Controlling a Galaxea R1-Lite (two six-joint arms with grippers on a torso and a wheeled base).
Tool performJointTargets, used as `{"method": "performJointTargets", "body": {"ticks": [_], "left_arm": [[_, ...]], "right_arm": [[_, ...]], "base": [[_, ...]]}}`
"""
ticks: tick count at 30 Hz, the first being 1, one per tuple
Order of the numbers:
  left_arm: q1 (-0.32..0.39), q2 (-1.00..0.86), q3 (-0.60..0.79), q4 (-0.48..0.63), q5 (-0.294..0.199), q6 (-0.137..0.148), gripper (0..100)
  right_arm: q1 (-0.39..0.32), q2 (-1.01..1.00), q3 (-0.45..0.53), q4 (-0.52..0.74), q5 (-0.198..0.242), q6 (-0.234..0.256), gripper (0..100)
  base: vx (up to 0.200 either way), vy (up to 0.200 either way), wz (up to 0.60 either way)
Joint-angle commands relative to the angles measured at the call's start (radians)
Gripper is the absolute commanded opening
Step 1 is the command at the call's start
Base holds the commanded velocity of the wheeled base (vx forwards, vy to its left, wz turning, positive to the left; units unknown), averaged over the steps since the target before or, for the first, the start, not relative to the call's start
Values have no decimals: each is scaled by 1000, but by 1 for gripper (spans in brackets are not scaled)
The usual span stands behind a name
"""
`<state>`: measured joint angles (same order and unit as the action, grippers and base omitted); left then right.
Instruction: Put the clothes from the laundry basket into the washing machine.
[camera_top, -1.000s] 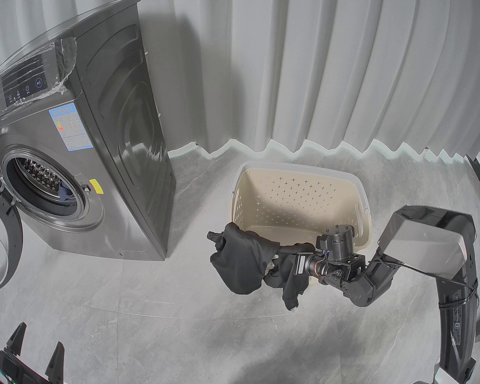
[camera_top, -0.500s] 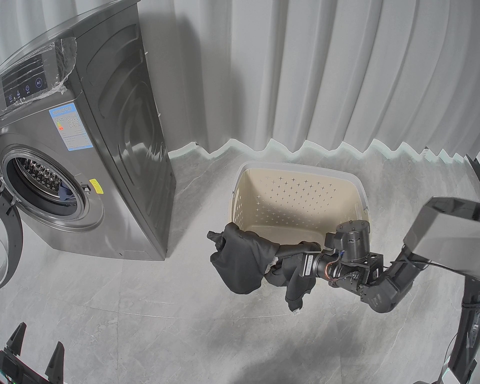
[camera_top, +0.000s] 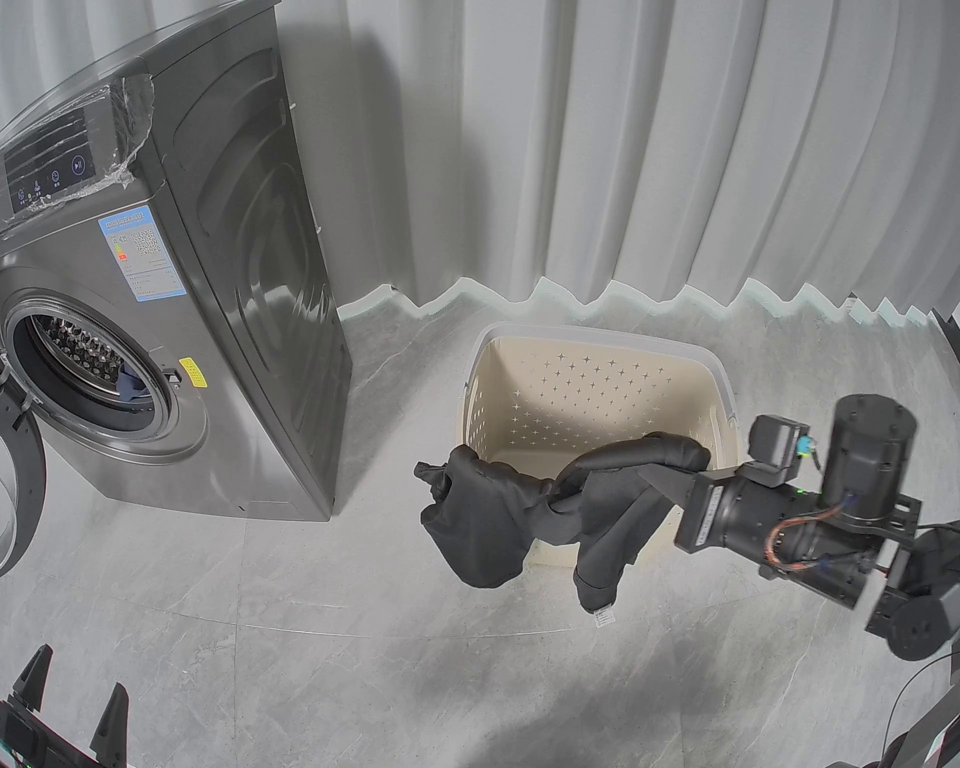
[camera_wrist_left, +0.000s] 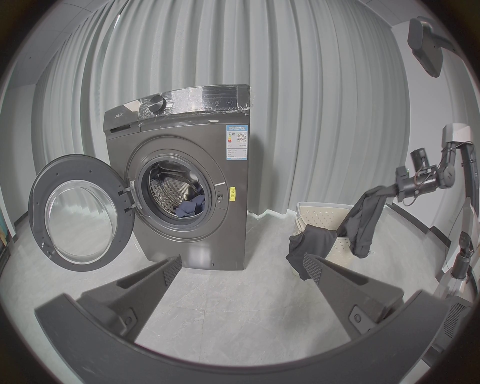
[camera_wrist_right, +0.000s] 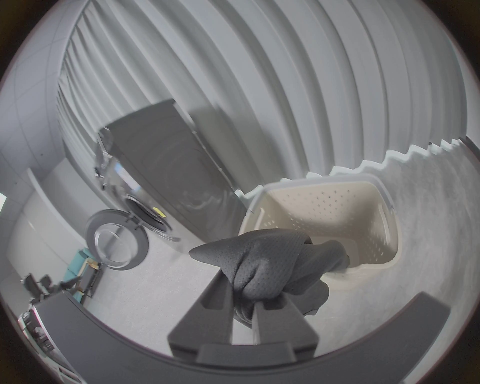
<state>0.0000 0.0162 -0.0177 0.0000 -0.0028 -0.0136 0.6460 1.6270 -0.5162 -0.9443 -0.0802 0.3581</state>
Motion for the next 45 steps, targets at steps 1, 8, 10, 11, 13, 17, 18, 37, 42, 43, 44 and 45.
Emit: {"method": "performJointTargets", "body": {"ticks": [1, 8, 10, 11, 13, 17, 18, 37, 42, 43, 44, 45], "left_arm": [[0, -5, 18, 0, 0, 0, 100], [0, -5, 18, 0, 0, 0, 100], [0, -5, 18, 0, 0, 1, 100], [0, -5, 18, 2, 0, 1, 100], [0, -7, 18, 0, 0, 4, 100], [0, -5, 18, 0, 0, 3, 100], [0, -5, 18, 0, 0, 3, 100], [0, -5, 18, 0, -3, 6, 100], [0, -5, 16, 2, -3, 4, 100], [0, -5, 16, 2, -3, 4, 100], [0, -5, 16, 2, -3, 4, 100], [0, -5, 16, 2, -3, 4, 100]], "right_arm": [[60, -294, 100, 12, 54, -4, 0], [77, -378, 107, 59, 106, -34, 0], [84, -380, 111, 59, 108, -37, 0], [84, -380, 116, 56, 111, -37, 0], [95, -380, 120, 51, 126, -41, 0], [109, -380, 120, 45, 143, -42, 0], [107, -381, 122, 45, 142, -42, 0], [109, -381, 131, 44, 142, -47, 0], [109, -378, 131, 44, 145, -57, 0], [109, -377, 131, 44, 145, -57, 0], [110, -374, 131, 44, 145, -57, 0], [110, -371, 131, 45, 145, -57, 0]], "base": [[0, 0, 0], [171, 0, 0], [0, 0, 0], [0, 0, 0], [0, 0, 0], [0, 0, 0], [0, 0, 0], [-63, 0, 0], [0, 160, 0], [0, 200, 0], [0, 200, 0], [0, 200, 0]]}}
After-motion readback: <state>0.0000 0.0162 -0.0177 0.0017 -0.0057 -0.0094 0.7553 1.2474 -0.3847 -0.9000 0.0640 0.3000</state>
